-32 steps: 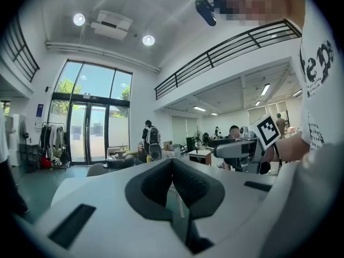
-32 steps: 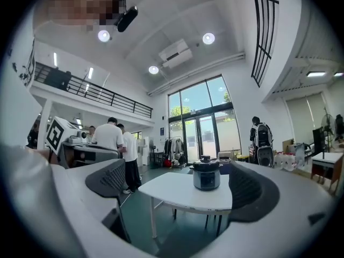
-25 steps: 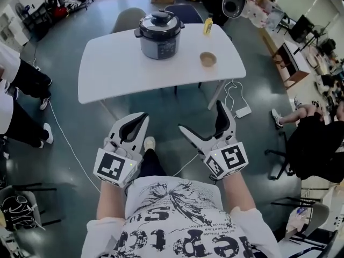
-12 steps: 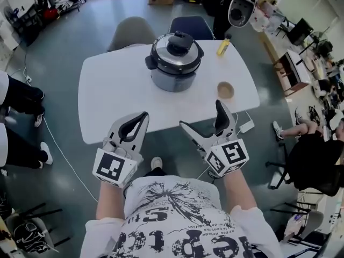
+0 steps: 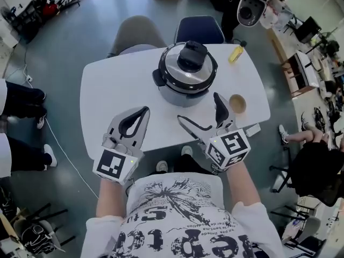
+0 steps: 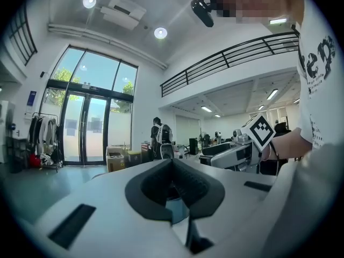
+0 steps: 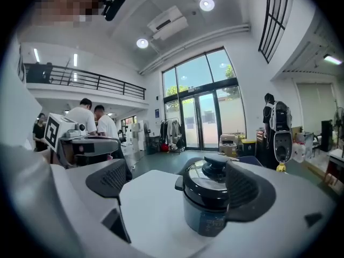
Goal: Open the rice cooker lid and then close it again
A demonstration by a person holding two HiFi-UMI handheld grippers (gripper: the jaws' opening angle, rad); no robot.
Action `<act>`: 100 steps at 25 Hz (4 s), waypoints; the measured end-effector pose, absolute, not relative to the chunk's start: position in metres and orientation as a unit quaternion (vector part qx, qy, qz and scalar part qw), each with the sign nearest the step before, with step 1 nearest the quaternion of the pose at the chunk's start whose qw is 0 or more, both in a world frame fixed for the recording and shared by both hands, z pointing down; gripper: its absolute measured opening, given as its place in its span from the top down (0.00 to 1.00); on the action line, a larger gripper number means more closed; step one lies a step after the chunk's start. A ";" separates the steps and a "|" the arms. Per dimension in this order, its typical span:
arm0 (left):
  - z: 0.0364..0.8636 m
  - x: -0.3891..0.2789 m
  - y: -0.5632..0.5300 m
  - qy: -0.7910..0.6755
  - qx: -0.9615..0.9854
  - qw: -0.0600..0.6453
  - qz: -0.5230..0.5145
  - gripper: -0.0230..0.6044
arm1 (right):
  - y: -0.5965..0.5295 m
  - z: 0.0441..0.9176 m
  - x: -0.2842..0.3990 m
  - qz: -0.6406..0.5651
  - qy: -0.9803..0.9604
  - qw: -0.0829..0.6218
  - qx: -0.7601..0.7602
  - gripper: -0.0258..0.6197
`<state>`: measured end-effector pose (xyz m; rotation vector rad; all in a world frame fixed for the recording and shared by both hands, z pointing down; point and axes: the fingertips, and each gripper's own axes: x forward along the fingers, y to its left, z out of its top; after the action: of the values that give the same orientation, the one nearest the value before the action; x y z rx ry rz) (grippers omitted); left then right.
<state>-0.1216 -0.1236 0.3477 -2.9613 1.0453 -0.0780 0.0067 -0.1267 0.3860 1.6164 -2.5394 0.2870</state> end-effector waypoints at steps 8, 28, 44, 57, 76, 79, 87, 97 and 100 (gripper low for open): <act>0.339 -0.077 -0.185 0.350 -0.936 0.010 -0.026 0.94 | -0.219 0.392 0.037 0.092 -0.865 0.151 0.469 0.06; 0.352 -0.011 -0.289 0.412 -0.909 0.017 -0.057 0.94 | -0.364 0.471 0.076 0.128 -0.832 0.483 0.241 0.28; 0.340 -0.016 -0.303 0.425 -0.904 0.025 -0.043 0.94 | -0.366 0.482 0.066 0.192 -0.783 0.551 0.214 0.50; 0.332 -0.025 -0.291 0.429 -0.901 0.041 -0.044 0.94 | -0.365 0.455 0.064 0.185 -0.788 0.539 0.233 0.51; 0.325 -0.068 -0.246 0.423 -0.903 0.061 -0.046 0.94 | -0.348 0.425 0.012 0.178 -0.818 0.470 0.279 0.51; 0.323 -0.081 -0.236 0.425 -0.902 0.058 -0.040 0.94 | -0.339 0.412 -0.001 0.179 -0.825 0.457 0.280 0.51; 0.317 -0.120 -0.205 0.405 -0.912 0.053 -0.022 0.94 | -0.295 0.393 -0.016 0.171 -0.811 0.458 0.321 0.51; 0.347 -0.131 -0.147 0.324 -0.945 0.037 -0.035 0.94 | -0.200 0.420 -0.012 0.221 -0.783 0.438 0.383 0.51; 0.354 -0.125 -0.135 0.303 -0.952 0.037 -0.037 0.94 | -0.175 0.433 0.000 0.241 -0.772 0.435 0.396 0.51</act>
<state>-0.1245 -0.1353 0.3536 -2.9204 0.9301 -0.1149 0.0001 -0.1746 0.4326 0.9866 -1.9204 0.6007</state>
